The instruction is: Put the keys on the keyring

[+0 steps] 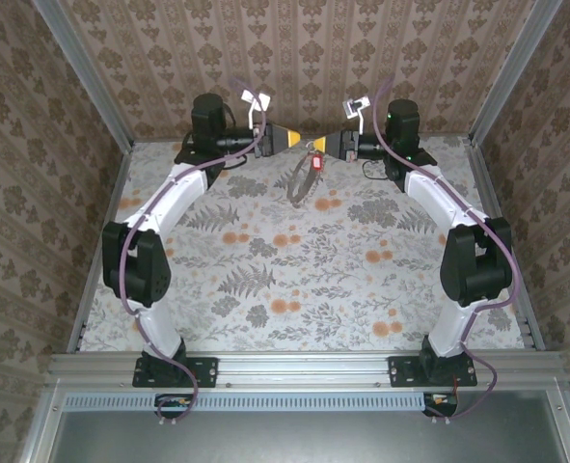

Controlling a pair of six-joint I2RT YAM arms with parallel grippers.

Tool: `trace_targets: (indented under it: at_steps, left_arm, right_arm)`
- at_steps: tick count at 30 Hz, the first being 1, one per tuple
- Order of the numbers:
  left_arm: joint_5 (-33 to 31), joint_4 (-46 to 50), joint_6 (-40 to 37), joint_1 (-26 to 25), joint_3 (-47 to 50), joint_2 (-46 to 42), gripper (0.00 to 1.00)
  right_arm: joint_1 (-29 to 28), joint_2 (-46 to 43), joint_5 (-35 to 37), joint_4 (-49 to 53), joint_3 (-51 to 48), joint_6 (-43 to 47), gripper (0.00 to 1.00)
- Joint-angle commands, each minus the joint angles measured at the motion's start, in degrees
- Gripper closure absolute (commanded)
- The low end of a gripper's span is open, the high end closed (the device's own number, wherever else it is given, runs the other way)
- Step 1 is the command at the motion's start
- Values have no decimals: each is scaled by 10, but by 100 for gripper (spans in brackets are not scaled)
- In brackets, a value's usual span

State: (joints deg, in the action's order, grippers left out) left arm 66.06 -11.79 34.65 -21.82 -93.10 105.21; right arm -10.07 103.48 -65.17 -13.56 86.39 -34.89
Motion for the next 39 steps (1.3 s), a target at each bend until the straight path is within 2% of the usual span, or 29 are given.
trace_targets:
  at_steps: [1,26,39]
  left_arm:
    - [26,12,-19,-4,-24,9,68]
    - [27,16,-23,-25,-39,33,68]
    - [-4,71,-85,-25,-34,25,68]
  right_arm:
    - [-3,0,-25,-43,-2,-17,100]
    - [-10,-3,-24,-59,2,-32,100]
    - [-11,-3,-23,-58,0,-29,100]
